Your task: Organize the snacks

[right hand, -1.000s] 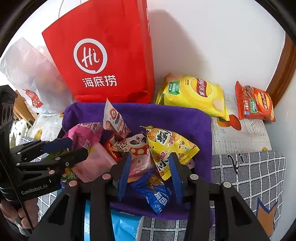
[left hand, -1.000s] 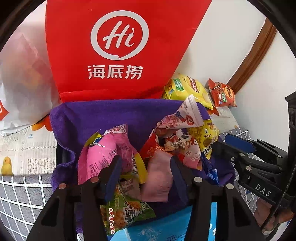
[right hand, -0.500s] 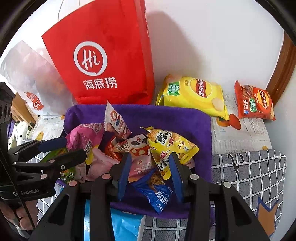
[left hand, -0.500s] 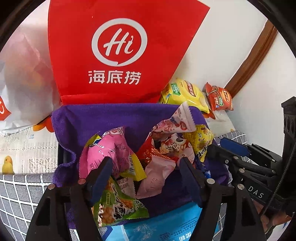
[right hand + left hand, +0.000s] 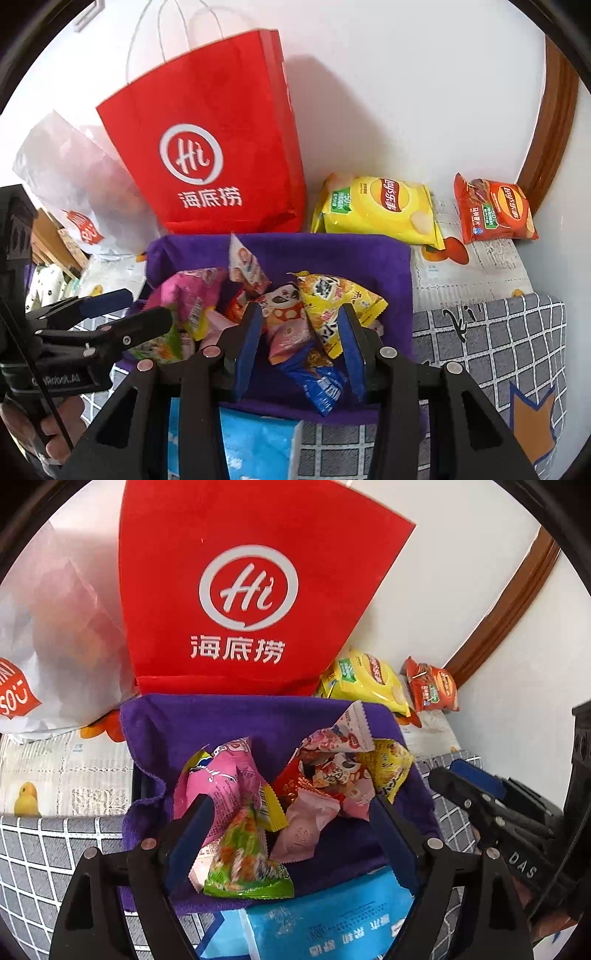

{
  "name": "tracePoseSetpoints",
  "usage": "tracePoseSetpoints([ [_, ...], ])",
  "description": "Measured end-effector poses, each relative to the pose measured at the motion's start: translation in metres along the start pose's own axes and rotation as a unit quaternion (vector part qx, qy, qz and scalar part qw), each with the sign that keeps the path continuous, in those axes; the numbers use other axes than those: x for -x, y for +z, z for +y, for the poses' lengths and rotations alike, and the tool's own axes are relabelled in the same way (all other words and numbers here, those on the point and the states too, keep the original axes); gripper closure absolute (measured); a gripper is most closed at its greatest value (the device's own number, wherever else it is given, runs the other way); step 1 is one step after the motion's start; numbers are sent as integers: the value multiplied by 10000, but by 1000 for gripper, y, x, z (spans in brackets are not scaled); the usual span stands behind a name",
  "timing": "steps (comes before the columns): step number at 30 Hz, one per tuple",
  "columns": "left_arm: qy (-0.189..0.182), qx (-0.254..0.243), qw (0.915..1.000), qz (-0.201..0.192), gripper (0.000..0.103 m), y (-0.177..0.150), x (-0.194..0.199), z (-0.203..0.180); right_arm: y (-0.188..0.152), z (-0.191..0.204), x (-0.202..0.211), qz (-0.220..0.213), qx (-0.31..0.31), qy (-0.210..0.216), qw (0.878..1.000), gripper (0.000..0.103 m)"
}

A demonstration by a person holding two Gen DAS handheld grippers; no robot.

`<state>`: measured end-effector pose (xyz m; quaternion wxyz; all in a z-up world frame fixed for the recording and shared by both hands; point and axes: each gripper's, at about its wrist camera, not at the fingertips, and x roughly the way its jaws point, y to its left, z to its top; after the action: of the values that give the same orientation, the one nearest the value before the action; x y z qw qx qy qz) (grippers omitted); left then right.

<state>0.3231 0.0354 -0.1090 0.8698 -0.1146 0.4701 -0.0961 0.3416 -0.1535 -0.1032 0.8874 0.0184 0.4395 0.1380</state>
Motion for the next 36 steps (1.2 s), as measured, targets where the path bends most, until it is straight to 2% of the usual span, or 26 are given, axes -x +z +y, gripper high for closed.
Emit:
tracePoseSetpoints([
  [8,-8,-213,9995,-214,13,0,35,-24,-11,10,38,-79,20,-99,9999,59],
  [13,-10,-349,9990,-271,13,-13,59,-39,-24,15,69,-199,-7,-156,9997,56],
  [16,148,-387,9983,-410,12,-28,80,-43,-32,16,86,-246,-90,-123,9996,56],
  [18,239,-413,9976,-508,12,-37,91,-45,-40,18,101,-304,-114,-115,9994,50],
  [23,495,-555,9942,-776,9,-72,128,-54,-64,26,136,-570,-121,-421,9974,47],
  [30,616,-628,9903,-1075,6,-119,169,-66,-104,43,175,-574,84,-551,9968,43],
  [36,784,-574,9867,-1305,6,-153,196,-73,-137,51,201,-496,27,-549,9973,40],
])
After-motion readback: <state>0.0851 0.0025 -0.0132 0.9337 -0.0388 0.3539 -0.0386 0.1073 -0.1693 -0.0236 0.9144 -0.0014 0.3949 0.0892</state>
